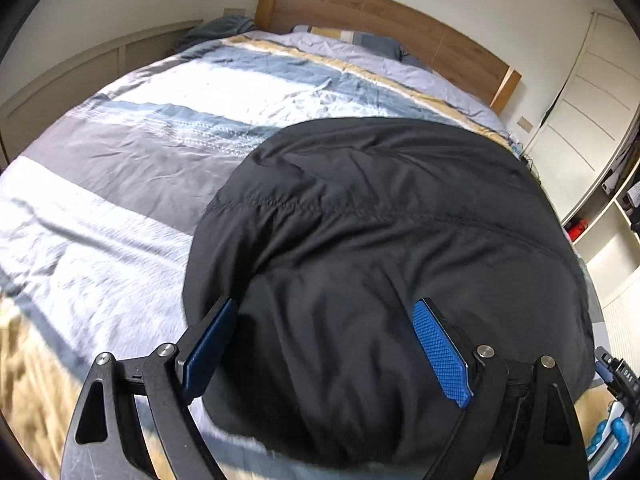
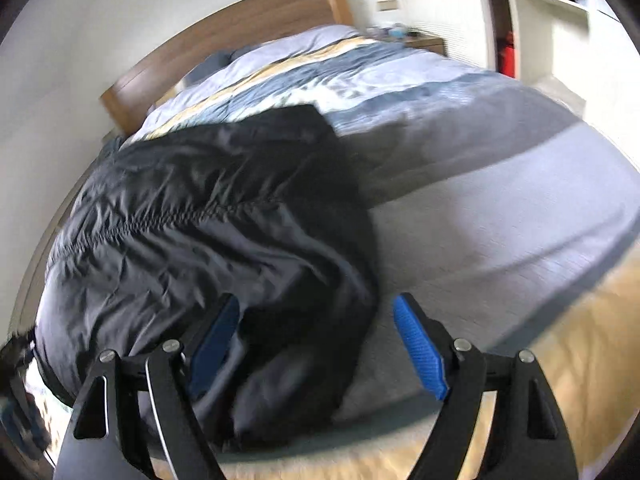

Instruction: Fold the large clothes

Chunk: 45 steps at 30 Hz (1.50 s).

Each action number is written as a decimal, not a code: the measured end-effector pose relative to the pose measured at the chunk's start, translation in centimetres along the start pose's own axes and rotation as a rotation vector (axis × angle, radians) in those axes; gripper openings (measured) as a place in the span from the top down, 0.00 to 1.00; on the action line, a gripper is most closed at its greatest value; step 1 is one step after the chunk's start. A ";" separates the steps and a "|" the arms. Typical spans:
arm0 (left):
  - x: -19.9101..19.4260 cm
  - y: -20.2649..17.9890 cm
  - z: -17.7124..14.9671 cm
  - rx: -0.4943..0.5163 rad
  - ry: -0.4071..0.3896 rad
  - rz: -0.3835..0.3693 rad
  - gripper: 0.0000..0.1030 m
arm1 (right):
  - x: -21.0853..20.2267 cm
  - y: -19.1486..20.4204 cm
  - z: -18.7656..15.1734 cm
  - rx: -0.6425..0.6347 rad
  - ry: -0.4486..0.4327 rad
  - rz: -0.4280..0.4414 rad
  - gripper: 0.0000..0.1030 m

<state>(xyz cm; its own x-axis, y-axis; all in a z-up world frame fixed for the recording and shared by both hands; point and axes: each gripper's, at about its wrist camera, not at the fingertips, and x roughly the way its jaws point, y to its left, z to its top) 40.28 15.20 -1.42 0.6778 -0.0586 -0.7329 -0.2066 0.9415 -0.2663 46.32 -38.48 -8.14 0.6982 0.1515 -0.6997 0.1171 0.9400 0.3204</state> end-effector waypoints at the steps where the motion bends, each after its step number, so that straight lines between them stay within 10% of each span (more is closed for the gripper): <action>1: -0.7 -0.3 -0.2 -0.002 -0.009 0.002 0.14 | -0.9 0.1 -0.2 0.004 -0.007 -0.001 0.23; 22: -18.6 -4.4 -9.0 0.105 -0.287 0.018 0.01 | -16.1 12.6 -10.0 -0.328 -0.106 -0.011 0.23; 45: -25.6 -4.8 -13.7 0.223 -0.365 0.053 0.00 | -23.7 12.6 -14.6 -0.341 -0.218 -0.018 0.23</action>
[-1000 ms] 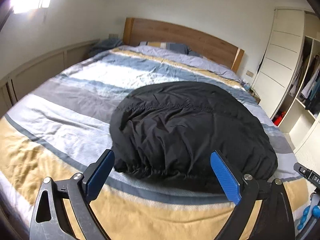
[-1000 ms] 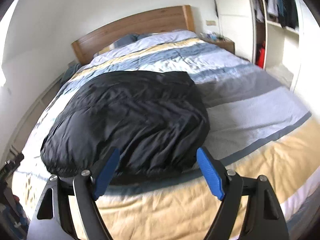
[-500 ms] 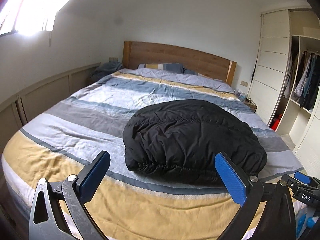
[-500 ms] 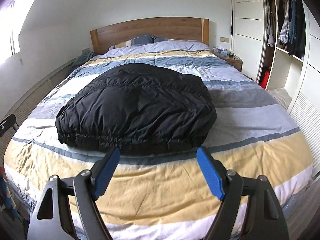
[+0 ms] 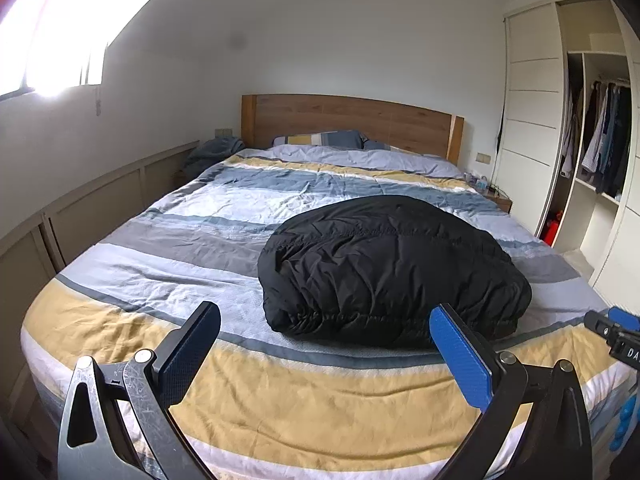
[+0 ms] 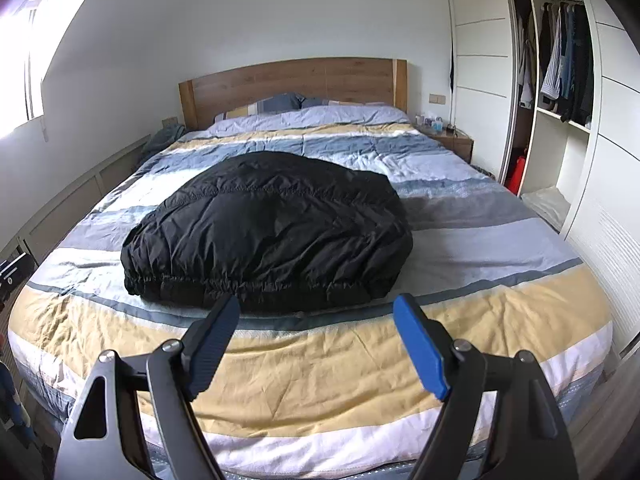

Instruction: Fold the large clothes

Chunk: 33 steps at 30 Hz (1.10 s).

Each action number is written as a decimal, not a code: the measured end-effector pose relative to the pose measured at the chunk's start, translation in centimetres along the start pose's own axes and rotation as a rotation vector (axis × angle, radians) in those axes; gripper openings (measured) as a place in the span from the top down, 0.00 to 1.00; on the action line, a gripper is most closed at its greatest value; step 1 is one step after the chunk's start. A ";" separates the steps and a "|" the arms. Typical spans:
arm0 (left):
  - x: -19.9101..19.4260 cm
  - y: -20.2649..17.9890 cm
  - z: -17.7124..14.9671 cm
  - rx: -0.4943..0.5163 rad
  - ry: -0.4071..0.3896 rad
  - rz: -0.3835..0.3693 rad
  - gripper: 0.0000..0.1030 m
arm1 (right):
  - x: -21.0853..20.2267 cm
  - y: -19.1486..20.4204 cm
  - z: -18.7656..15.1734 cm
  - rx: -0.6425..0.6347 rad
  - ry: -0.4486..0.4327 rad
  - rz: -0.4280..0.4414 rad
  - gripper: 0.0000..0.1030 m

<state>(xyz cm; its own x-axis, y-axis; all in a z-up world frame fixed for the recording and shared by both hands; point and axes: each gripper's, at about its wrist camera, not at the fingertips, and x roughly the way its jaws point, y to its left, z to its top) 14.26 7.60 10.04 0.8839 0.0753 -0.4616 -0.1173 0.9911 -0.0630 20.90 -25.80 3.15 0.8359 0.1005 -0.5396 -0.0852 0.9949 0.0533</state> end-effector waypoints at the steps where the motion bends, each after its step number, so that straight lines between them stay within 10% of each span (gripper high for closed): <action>1: -0.3 -0.1 -0.1 0.007 -0.008 0.007 0.00 | -0.2 0.0 0.0 -0.001 -0.004 0.001 0.23; 33: -1.7 -3.0 -2.1 0.112 -0.018 0.074 0.00 | -2.1 -0.6 -2.0 -0.051 -0.085 -0.044 0.23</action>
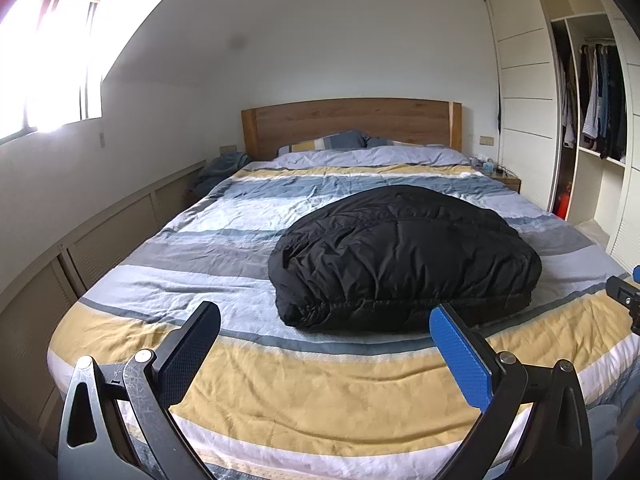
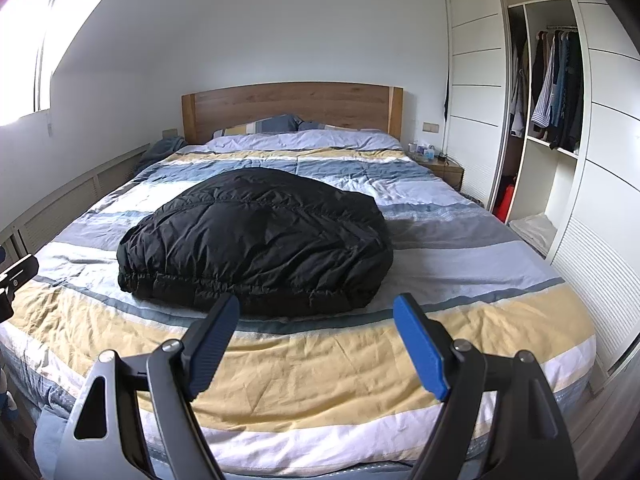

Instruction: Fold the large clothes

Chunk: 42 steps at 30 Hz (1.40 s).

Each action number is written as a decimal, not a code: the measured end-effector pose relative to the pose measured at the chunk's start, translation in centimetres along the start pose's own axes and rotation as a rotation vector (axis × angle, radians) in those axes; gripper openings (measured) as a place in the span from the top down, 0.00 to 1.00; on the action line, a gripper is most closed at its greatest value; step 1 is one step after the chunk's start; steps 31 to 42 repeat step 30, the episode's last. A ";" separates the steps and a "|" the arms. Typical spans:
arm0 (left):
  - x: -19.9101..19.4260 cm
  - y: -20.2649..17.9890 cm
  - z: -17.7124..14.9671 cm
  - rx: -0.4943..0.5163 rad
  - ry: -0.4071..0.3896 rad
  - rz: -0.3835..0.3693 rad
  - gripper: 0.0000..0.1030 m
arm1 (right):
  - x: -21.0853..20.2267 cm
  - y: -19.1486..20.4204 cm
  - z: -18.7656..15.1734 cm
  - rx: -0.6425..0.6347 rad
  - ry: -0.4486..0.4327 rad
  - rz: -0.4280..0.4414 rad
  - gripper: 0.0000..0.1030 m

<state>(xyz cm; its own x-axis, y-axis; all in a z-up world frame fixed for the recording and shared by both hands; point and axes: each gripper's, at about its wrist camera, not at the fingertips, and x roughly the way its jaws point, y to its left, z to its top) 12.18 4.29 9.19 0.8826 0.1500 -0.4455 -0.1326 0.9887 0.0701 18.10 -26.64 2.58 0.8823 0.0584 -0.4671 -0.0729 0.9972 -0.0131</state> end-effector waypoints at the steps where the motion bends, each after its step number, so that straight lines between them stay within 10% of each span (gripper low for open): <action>1: 0.1 -0.2 0.0 0.001 0.002 -0.003 0.00 | 0.1 -0.1 0.0 0.001 0.001 -0.001 0.23; 42: 1.2 -0.6 -1.0 -0.003 0.035 -0.036 0.00 | 1.7 0.2 -0.9 -0.018 0.047 -0.017 0.23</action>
